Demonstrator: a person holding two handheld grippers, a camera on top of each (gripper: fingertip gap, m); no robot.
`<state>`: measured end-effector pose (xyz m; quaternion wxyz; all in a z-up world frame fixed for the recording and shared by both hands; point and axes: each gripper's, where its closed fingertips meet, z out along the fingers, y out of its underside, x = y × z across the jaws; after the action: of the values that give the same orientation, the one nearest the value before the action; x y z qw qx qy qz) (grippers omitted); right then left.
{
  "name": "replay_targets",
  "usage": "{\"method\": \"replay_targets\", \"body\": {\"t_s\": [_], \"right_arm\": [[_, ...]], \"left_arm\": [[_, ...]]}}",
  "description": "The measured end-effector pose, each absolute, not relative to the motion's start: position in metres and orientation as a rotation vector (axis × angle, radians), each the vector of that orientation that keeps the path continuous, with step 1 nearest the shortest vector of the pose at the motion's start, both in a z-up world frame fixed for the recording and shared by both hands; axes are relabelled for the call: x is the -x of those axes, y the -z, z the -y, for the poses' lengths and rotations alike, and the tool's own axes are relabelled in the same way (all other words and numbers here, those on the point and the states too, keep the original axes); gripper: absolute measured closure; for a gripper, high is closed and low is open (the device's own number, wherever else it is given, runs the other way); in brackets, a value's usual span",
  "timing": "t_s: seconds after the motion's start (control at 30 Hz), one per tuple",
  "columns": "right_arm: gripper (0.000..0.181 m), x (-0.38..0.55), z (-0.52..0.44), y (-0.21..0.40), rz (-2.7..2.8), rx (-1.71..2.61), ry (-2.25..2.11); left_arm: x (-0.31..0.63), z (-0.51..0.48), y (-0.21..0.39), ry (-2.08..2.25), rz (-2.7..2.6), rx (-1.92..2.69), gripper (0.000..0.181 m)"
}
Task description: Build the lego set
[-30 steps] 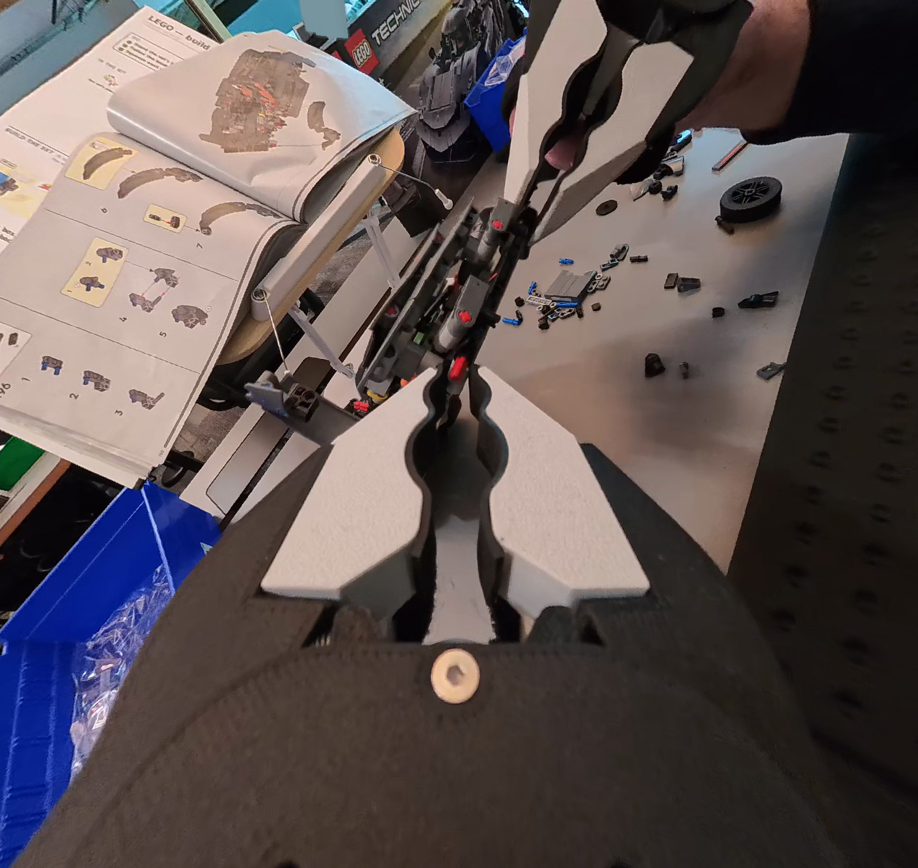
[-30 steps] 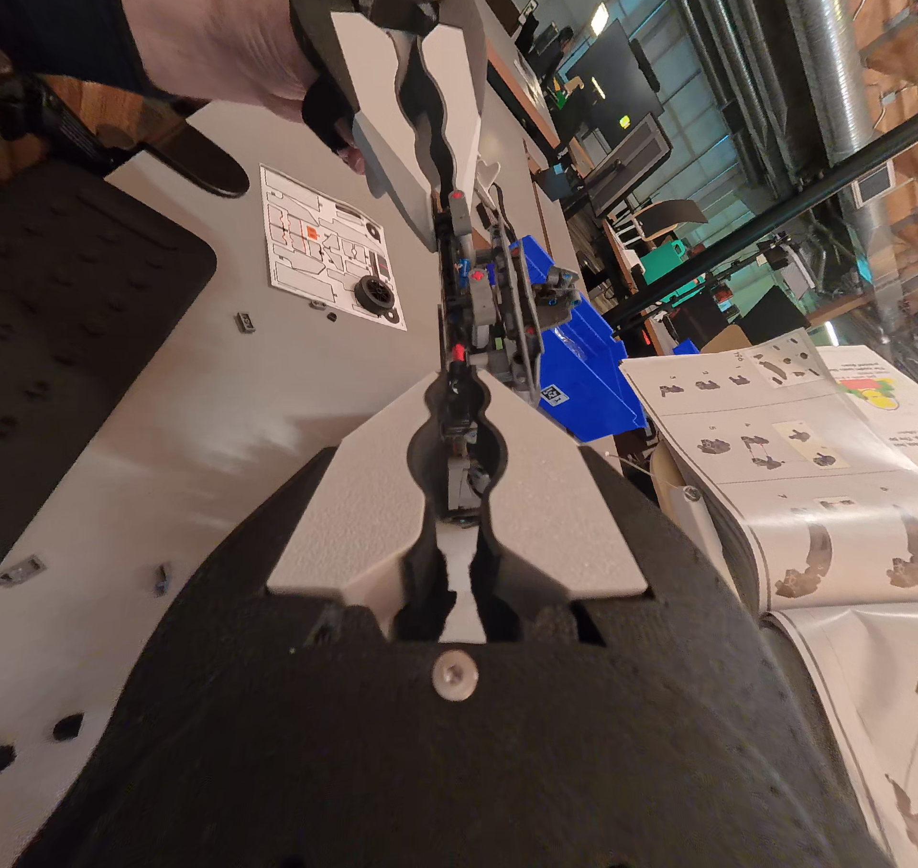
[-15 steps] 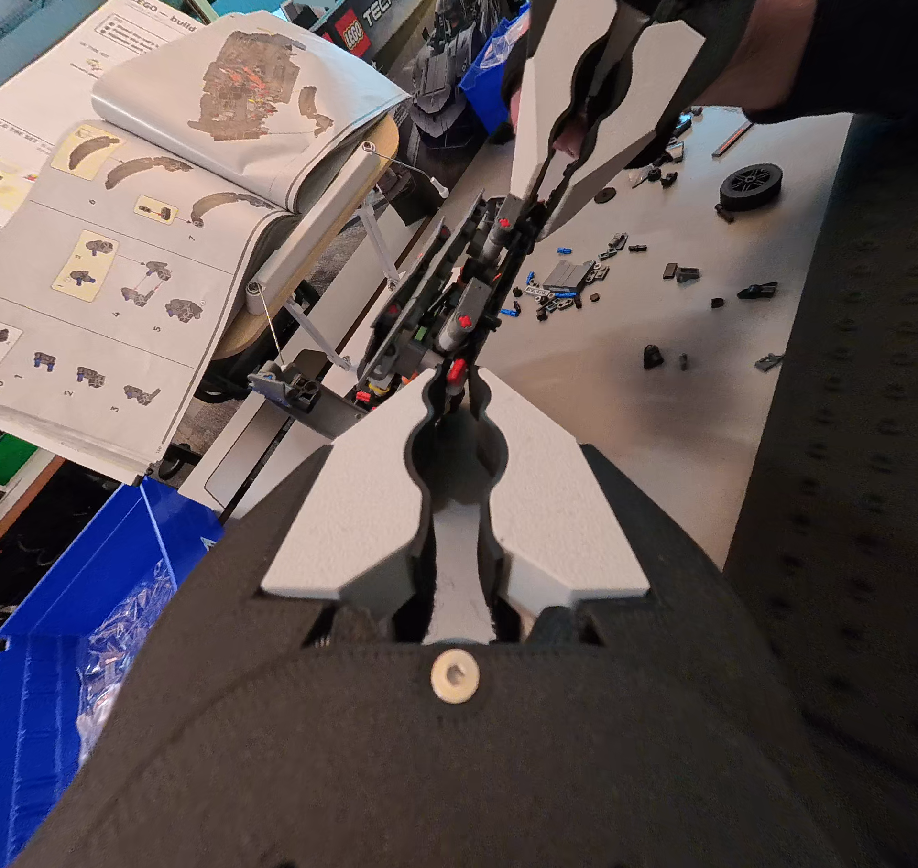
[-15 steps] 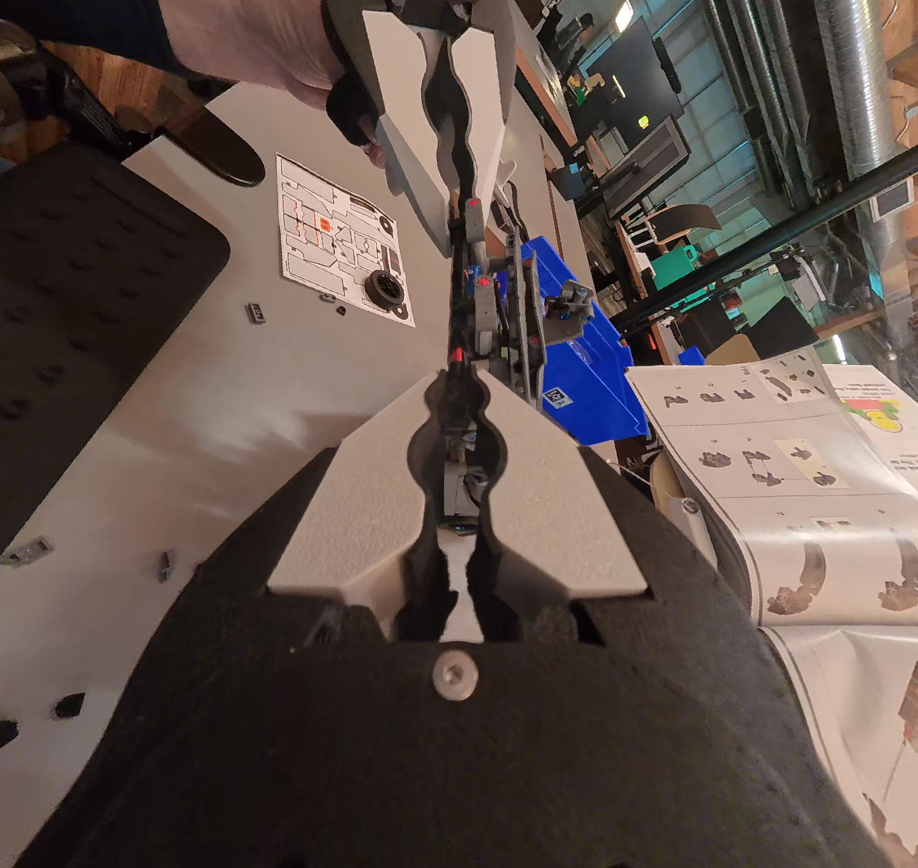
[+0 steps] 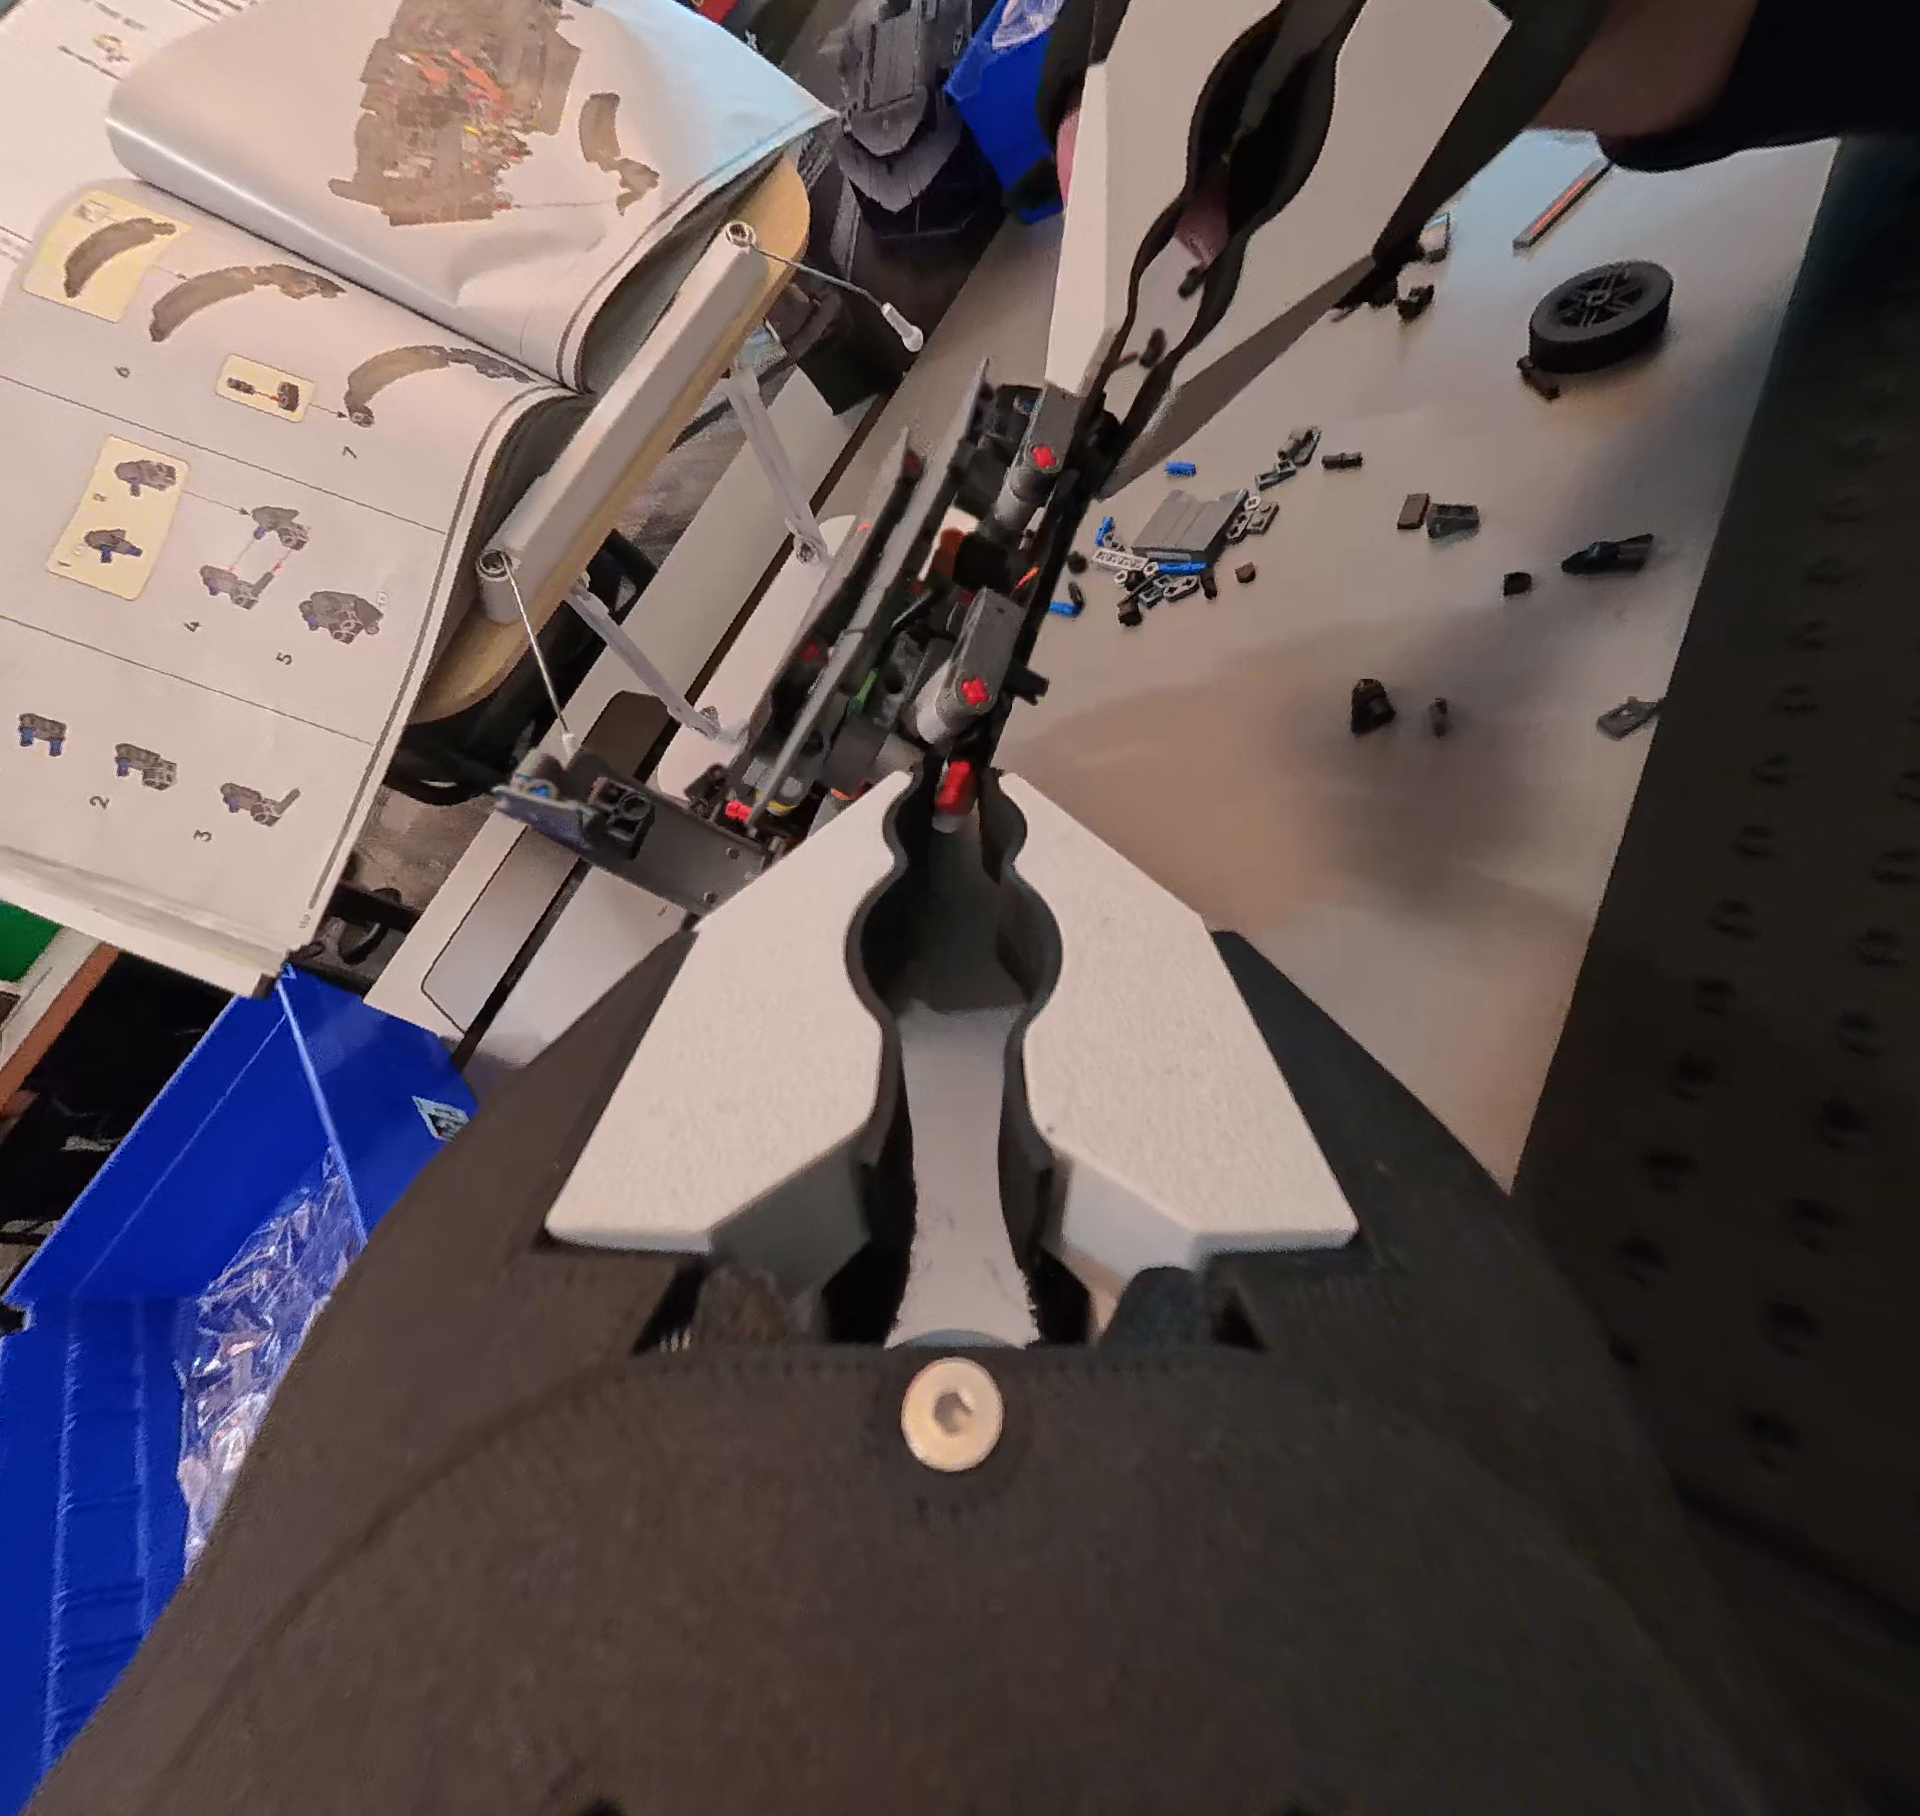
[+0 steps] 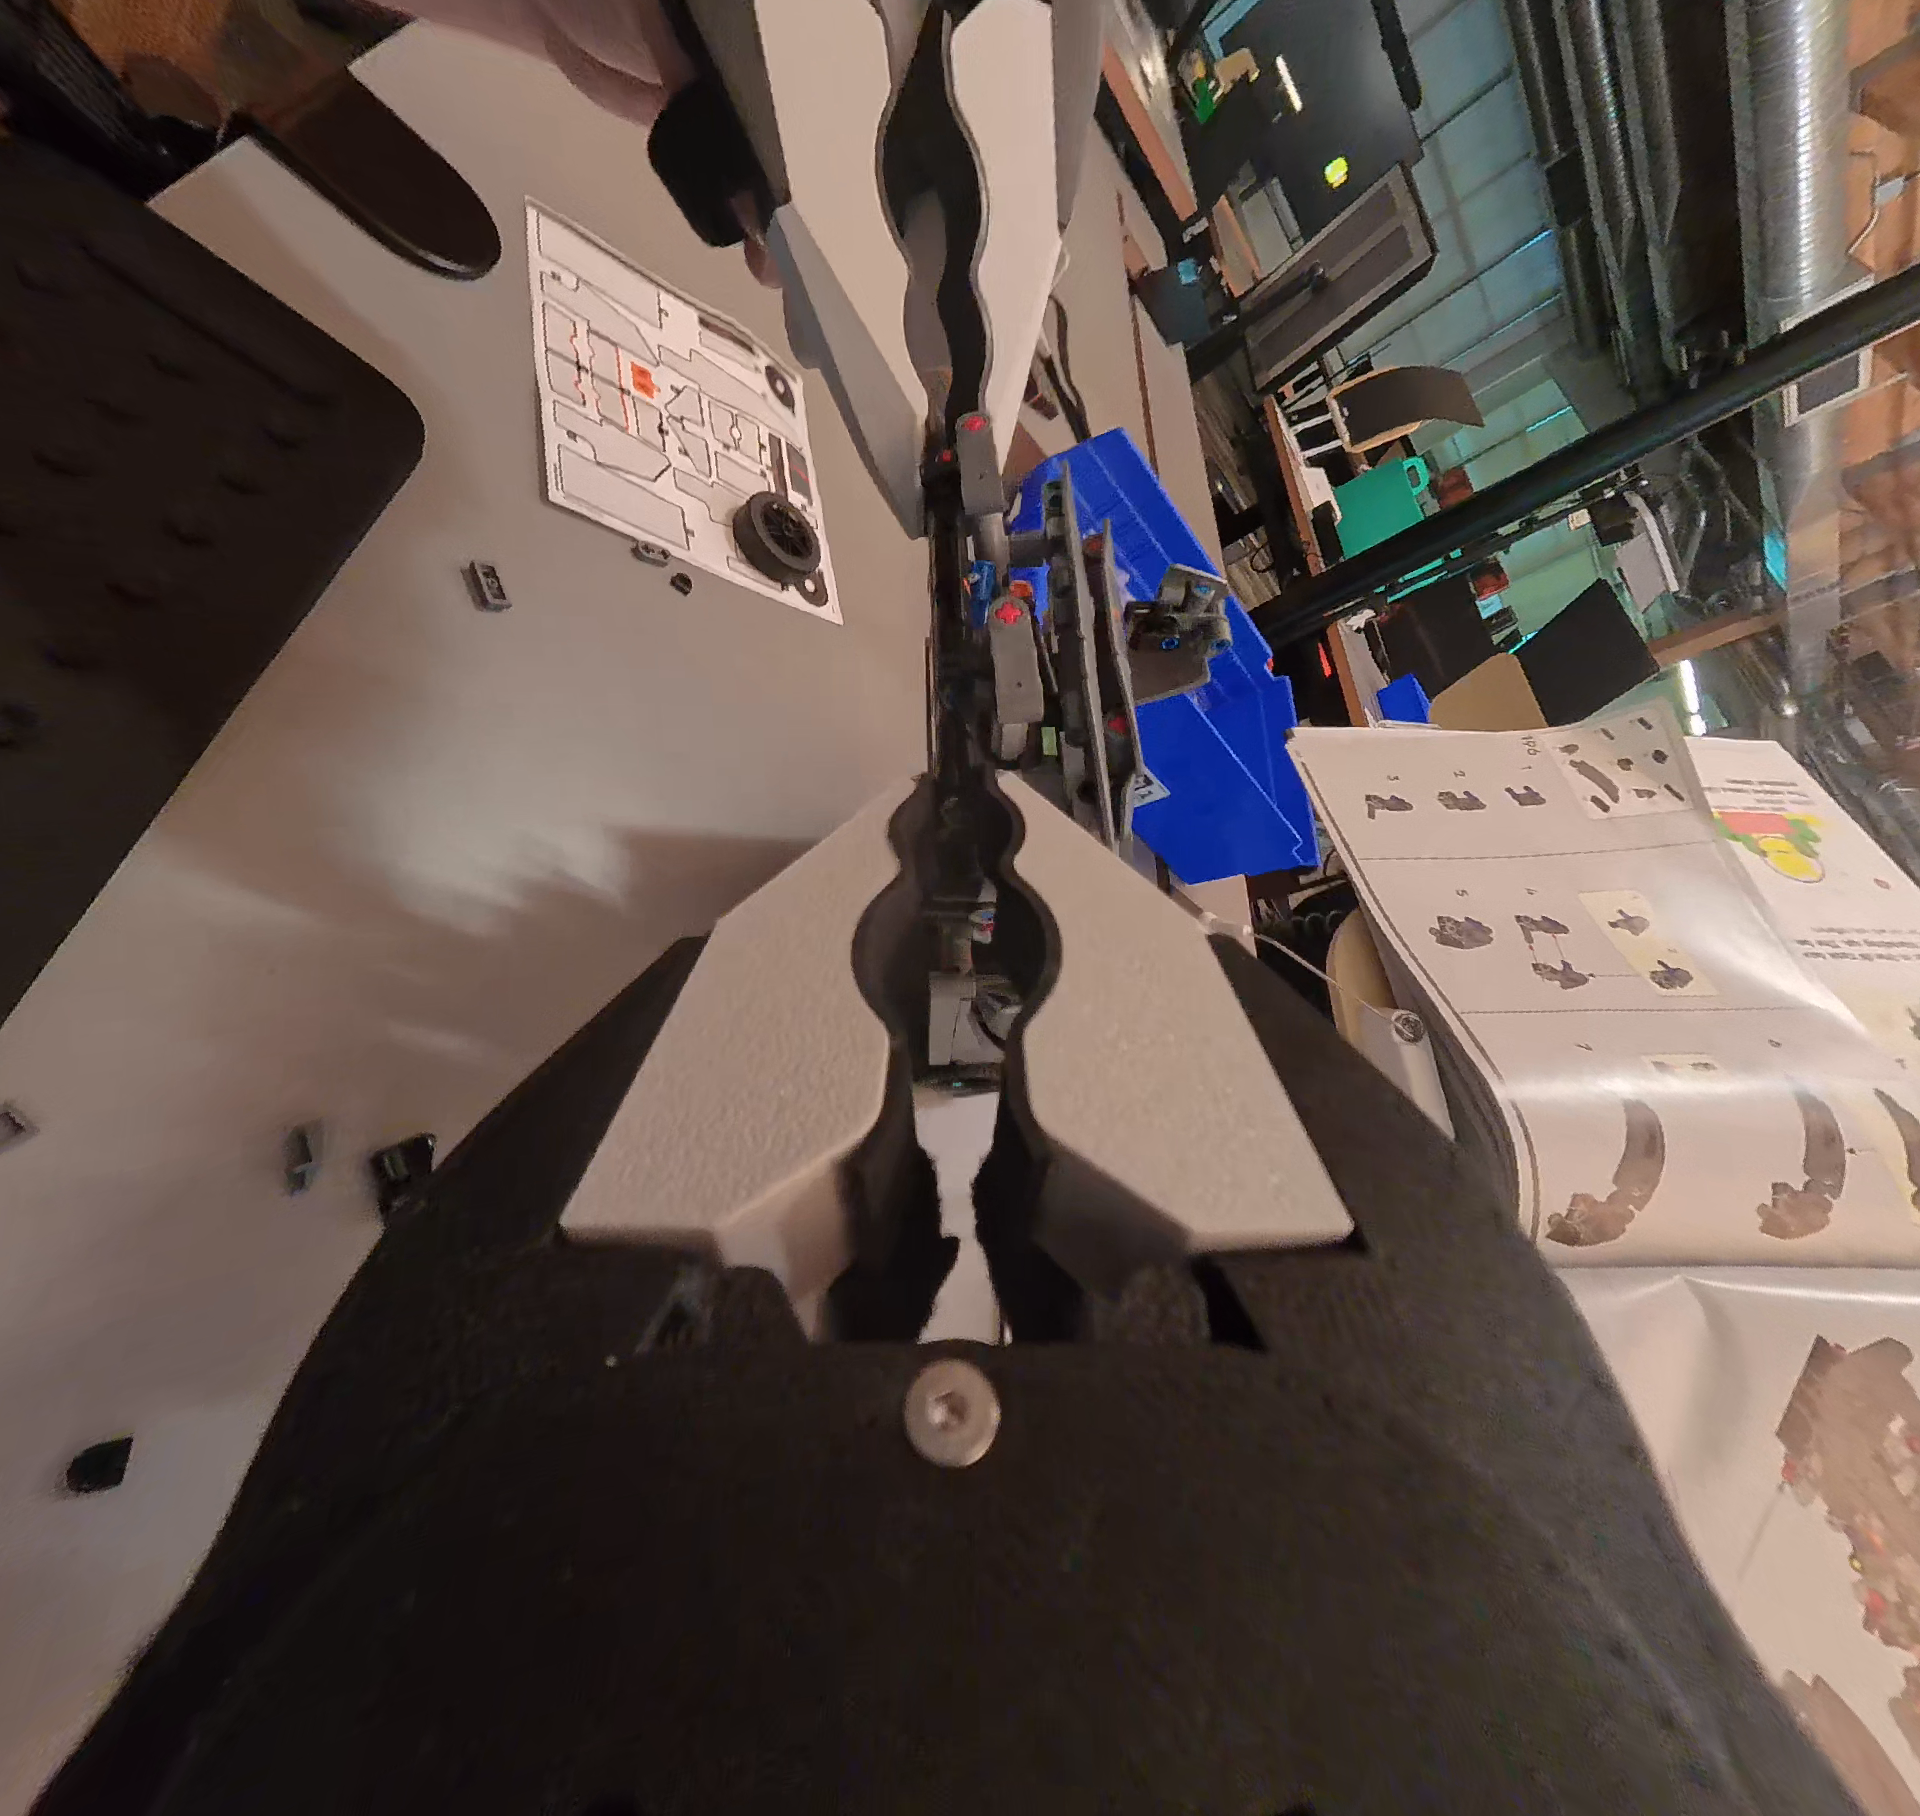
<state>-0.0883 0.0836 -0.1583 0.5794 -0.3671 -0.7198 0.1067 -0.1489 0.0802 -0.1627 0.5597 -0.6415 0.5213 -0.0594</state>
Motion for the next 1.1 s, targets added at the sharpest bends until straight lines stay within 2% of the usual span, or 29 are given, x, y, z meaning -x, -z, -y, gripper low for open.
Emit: {"method": "replay_targets", "body": {"t_s": [0.3,0.4,0.47,0.57,0.67,1.1], "right_arm": [[0.177,0.092,-0.086,0.167,1.691,0.902,-0.284],[0.157,0.084,-0.084,0.167,1.704,0.892,-0.233],[0.156,0.072,-0.082,0.163,1.694,0.893,-0.265],[0.175,0.050,-0.086,0.165,1.704,0.966,-0.392],[0.181,0.035,-0.099,0.175,1.704,1.070,-0.456],[0.181,0.013,-0.139,0.191,1.588,1.256,-0.456]], "left_arm": [[0.150,-0.084,0.167,0.137,-1.208,1.514,0.175],[0.146,-0.085,0.168,0.137,-1.188,1.503,0.175],[0.148,-0.086,0.171,0.124,-1.185,1.513,0.175],[0.148,-0.084,0.178,0.119,-1.194,1.517,0.175],[0.145,-0.081,0.193,0.093,-1.240,1.530,0.174],[0.127,-0.064,0.261,-0.076,-1.518,1.557,0.173]]}}
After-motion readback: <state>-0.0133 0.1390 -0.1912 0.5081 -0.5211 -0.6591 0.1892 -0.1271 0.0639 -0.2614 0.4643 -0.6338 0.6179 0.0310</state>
